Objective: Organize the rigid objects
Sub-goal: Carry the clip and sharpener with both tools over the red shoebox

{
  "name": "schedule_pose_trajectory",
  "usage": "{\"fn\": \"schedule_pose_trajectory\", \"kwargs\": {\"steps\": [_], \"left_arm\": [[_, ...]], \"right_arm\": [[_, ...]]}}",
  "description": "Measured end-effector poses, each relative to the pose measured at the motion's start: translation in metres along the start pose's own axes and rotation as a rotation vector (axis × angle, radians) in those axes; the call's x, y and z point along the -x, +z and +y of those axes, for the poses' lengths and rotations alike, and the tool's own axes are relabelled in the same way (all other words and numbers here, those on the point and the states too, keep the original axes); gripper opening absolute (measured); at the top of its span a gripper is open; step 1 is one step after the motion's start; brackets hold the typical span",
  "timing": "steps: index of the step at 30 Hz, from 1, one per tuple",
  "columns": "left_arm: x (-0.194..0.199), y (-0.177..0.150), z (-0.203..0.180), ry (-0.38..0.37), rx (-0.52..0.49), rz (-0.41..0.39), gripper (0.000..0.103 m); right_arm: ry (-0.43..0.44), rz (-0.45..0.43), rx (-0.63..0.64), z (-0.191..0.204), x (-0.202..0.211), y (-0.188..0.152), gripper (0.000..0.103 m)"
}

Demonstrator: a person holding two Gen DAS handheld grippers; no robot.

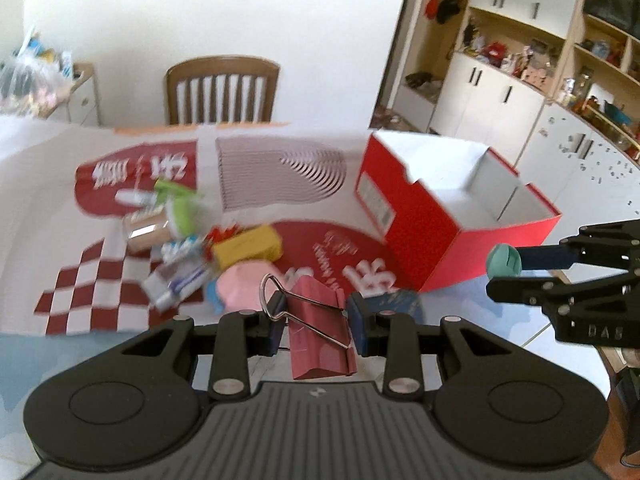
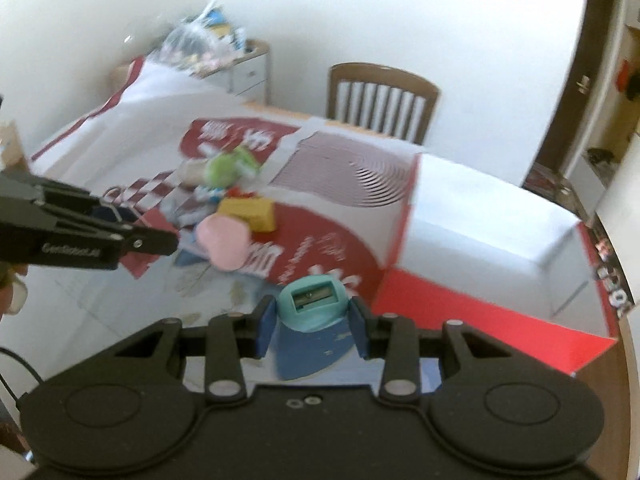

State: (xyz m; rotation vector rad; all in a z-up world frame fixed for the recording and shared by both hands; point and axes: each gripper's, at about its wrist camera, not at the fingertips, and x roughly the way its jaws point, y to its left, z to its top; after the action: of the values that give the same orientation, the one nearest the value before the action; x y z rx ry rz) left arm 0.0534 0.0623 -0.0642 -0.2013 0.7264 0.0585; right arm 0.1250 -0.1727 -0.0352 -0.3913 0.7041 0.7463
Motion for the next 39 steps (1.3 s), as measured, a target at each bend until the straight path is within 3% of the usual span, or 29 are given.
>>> {"fn": "schedule_pose_trajectory", "kwargs": {"steps": [7, 17, 29, 39], "left_arm": [[-0.014, 0.034, -0.028, -0.047, -0.019, -0.018, 0.033], [-0.071, 0.083, -0.094, -0.065, -0.057, -0.005, 0.033], [-0.17, 0.132, -0.16, -0.057, -0.098, 0.096, 0.033], [-0.257, 0.139, -0.187, -0.034, -0.089, 0.241, 0.033]], "right_arm": [[-0.061, -0.024, -0.087, -0.052, 0.008, 0.013, 0.038], [-0.097, -0.016, -0.09, -0.133, -0.008, 0.019, 0.038], [-0.039, 0.077, -0.109, -0.215, -0.064, 0.014, 0.038], [0.049, 0.233, -0.042, -0.232, -0.116, 0.013, 0.038]]}}
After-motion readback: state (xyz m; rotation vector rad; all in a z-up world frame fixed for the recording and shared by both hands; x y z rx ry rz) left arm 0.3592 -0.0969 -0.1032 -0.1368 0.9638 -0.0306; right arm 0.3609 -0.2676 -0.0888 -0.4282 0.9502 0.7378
